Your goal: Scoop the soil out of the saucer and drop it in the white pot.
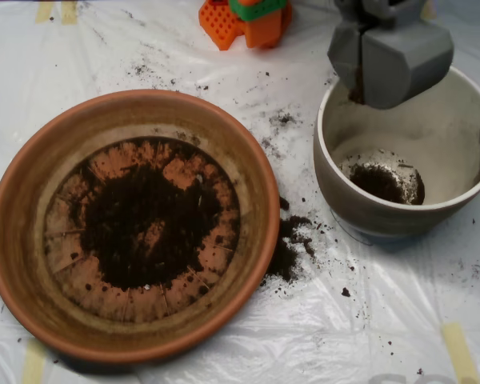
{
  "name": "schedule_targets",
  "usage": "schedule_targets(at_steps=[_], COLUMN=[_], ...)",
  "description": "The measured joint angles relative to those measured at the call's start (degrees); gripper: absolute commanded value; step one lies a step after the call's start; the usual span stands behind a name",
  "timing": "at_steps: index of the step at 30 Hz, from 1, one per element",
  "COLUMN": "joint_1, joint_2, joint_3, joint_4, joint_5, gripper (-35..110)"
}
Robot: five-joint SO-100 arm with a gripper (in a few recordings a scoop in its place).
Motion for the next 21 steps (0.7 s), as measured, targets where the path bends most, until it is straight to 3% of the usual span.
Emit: schedule_targets(at_steps=[4, 12, 18, 21], joint_1=[-0.4, -0.1, -0.1, -0.7], joint_2=[-1.9, -2.1, -2.1, -2.1], joint_3=[0.0, 0.0, 1.2, 3.8], joint_4=[-0.1, -0.4, -0.7, -0.7], joint_5=[1.2, 0.9, 1.2, 1.3], gripper=[29, 32, 48, 49])
